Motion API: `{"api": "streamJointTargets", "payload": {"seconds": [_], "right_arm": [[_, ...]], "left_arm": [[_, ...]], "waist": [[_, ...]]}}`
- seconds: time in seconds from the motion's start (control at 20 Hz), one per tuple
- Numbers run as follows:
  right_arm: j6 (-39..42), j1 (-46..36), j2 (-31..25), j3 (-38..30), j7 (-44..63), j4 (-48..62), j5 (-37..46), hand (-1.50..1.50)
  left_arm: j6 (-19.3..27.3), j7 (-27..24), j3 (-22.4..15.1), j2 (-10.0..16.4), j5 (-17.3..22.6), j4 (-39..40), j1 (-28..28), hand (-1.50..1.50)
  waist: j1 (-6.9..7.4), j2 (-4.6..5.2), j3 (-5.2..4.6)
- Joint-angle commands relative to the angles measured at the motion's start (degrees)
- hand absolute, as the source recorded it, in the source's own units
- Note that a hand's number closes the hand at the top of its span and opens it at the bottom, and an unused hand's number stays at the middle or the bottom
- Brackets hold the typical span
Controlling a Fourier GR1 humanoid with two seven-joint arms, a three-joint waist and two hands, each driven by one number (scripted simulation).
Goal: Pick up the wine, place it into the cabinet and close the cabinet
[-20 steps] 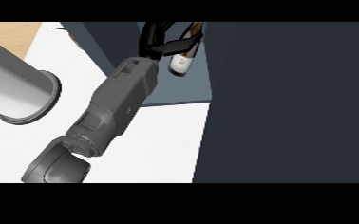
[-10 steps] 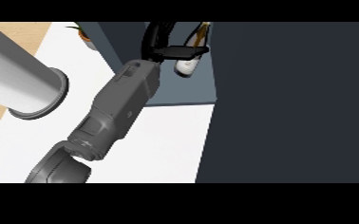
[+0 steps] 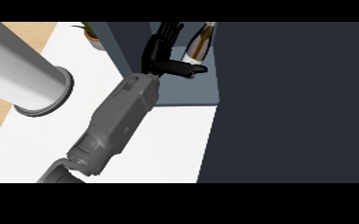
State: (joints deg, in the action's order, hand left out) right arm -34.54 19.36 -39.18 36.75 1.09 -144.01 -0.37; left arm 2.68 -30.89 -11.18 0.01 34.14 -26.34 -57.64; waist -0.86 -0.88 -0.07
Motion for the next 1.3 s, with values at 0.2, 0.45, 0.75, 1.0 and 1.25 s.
{"api": "streamJointTargets", "payload": {"seconds": [0.2, 0.45, 0.75, 1.0, 1.25], "right_arm": [[-1.23, 3.23, -1.46, -1.70, 3.71, -10.48, -2.62, -1.50], [-1.74, 3.70, -2.32, 0.97, 4.95, -11.99, 0.48, -1.50], [-0.61, 4.91, -2.95, -1.02, 1.57, -11.69, -1.99, -1.50], [-0.07, 6.14, -6.29, -1.84, 3.44, -14.68, -0.52, -1.50], [2.45, 7.01, -7.12, 0.35, 0.97, -12.04, -1.65, -1.50]], "left_arm": [[0.18, 2.98, -7.40, -0.01, 2.75, -16.39, 14.44, -1.50], [2.97, 2.33, -11.43, 0.00, 0.53, -24.84, 24.27, -1.50], [5.14, 6.90, -14.44, 3.23, 0.18, -39.84, 33.57, -1.50], [3.59, 4.11, -15.24, 4.93, 0.44, -45.48, 43.52, -1.50], [2.15, 8.71, -14.74, 9.82, 3.43, -57.57, 50.62, -1.50]], "waist": [[1.88, -0.41, 0.07], [1.65, -0.08, -0.01], [1.59, -0.05, 0.09], [0.72, 0.25, 0.00], [0.81, 0.19, 0.09]]}}
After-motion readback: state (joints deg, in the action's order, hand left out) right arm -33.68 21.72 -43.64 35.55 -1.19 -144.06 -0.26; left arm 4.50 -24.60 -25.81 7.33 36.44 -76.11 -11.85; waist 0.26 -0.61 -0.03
